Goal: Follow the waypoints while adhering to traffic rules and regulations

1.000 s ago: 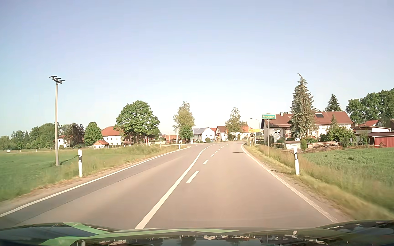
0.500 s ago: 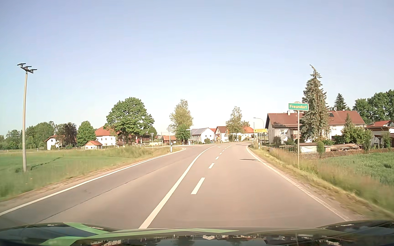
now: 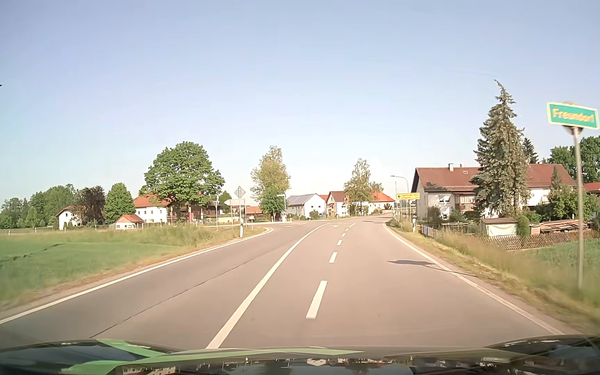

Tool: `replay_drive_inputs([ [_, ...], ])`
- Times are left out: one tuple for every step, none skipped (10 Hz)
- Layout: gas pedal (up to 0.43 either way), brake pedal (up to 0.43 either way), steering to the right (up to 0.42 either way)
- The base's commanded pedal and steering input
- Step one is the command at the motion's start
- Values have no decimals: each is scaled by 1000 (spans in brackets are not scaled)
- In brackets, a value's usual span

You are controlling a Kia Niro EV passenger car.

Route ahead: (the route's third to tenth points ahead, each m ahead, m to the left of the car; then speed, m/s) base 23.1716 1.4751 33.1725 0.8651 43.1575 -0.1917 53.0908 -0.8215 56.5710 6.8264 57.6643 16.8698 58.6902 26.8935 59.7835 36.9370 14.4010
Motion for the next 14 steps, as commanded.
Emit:
replay_drive_inputs([
  [0, 226, 3],
  [0, 232, 2],
  [0, 238, 1],
  [0, 244, 1],
  [0, 250, 1],
  [0, 250, 1],
  [0, 250, 1],
  [0, 256, 2],
  [0, 256, 4],
  [0, 256, 7],
  [0, 256, 11],
  [0, 256, 15],
  [0, 256, 15],
  [0, 256, 15],
])
